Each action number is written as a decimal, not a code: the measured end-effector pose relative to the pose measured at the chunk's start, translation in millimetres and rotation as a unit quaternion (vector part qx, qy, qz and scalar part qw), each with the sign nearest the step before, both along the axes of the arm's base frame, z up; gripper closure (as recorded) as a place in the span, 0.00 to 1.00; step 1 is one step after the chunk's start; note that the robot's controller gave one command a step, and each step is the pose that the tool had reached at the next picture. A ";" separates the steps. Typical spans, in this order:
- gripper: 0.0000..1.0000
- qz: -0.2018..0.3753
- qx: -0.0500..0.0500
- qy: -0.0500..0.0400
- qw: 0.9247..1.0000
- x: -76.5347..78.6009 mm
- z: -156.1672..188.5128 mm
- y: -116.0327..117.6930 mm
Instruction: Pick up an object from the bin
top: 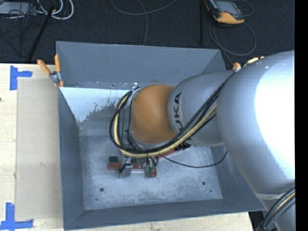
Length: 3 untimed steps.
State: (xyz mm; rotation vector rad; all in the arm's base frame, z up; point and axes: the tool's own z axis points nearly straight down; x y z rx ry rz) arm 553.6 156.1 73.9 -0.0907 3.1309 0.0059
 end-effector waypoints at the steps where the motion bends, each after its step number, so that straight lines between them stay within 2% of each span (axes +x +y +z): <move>1: 1.00 -0.088 -0.001 0.004 0.996 20.7 4.6 -61.0; 2: 1.00 -0.174 0.004 -0.009 0.985 1.7 3.4 -60.9; 3: 0.00 -0.175 -0.001 0.005 0.985 -6.0 -3.9 -62.6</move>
Offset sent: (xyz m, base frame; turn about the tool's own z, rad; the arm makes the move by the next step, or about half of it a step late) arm 0.0197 -0.0613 0.0033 0.1781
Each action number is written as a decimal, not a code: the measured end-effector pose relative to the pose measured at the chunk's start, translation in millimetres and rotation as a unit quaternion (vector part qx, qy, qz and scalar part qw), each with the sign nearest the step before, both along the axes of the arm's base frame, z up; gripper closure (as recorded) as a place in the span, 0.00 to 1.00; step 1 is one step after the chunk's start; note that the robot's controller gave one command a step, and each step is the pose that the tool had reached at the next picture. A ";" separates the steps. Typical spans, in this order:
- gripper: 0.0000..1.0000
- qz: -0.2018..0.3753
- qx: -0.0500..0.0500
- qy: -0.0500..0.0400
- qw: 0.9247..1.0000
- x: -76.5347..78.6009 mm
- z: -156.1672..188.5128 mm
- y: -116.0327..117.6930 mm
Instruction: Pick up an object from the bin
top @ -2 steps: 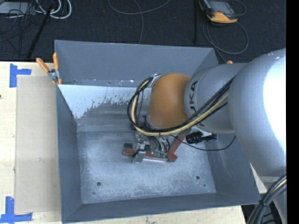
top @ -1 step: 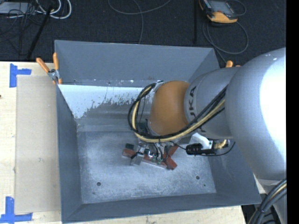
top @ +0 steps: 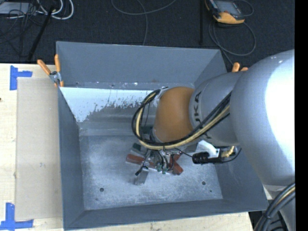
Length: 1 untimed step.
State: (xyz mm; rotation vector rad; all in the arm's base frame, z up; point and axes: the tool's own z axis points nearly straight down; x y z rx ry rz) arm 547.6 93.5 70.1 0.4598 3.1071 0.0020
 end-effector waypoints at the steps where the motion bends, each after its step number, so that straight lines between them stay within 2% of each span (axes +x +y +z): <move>1: 1.00 -0.001 0.000 -0.006 1.000 3.9 4.5 -0.8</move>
Offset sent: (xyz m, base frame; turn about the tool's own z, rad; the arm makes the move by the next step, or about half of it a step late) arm 0.0000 0.0000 0.0000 0.0000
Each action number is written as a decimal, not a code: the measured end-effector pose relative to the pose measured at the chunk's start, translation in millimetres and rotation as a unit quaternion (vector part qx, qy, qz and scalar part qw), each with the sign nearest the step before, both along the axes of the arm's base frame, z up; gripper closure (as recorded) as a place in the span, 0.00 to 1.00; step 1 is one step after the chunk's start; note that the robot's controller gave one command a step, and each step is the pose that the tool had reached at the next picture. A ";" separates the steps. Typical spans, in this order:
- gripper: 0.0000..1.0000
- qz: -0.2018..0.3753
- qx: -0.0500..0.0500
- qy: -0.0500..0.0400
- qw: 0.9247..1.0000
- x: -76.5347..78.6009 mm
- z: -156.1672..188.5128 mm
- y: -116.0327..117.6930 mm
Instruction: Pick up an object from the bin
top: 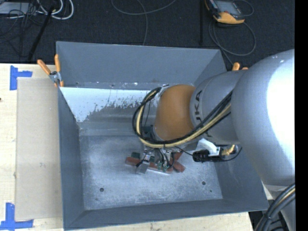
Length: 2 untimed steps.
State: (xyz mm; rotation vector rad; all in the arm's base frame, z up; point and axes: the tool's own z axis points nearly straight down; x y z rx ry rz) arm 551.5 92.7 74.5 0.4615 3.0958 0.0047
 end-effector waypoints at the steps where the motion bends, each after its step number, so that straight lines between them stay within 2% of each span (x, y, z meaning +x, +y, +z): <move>1: 0.00 0.000 0.000 0.006 1.000 -4.0 -4.7 0.2; 2: 1.00 -0.001 0.000 0.003 1.000 -2.2 -2.2 0.0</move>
Offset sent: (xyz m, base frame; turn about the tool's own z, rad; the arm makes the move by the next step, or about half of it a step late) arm 0.0000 0.0000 0.0000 0.0000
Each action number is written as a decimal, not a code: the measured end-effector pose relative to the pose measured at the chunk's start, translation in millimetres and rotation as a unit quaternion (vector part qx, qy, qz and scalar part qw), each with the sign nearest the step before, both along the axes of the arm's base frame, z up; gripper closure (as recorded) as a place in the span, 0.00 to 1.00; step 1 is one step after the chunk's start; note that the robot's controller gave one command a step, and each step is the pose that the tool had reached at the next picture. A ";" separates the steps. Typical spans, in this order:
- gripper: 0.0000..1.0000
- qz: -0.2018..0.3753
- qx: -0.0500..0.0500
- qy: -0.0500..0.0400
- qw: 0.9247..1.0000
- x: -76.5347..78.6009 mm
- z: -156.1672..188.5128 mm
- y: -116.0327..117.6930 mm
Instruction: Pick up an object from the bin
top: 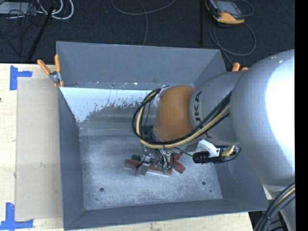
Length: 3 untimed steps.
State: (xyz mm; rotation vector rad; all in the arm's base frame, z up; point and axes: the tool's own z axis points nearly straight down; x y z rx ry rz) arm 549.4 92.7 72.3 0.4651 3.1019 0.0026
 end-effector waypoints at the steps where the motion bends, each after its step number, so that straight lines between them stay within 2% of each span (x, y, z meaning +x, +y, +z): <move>1: 1.00 -0.055 0.002 -0.002 0.998 -28.5 0.8 -29.9; 2: 0.00 -0.056 0.000 0.003 0.998 -31.3 -2.6 -31.0; 3: 1.00 -0.057 0.000 0.003 0.998 -31.5 -2.8 -31.2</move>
Offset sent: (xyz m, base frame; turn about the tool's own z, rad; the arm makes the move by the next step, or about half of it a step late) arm -0.0315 -0.0315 -0.0023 0.1122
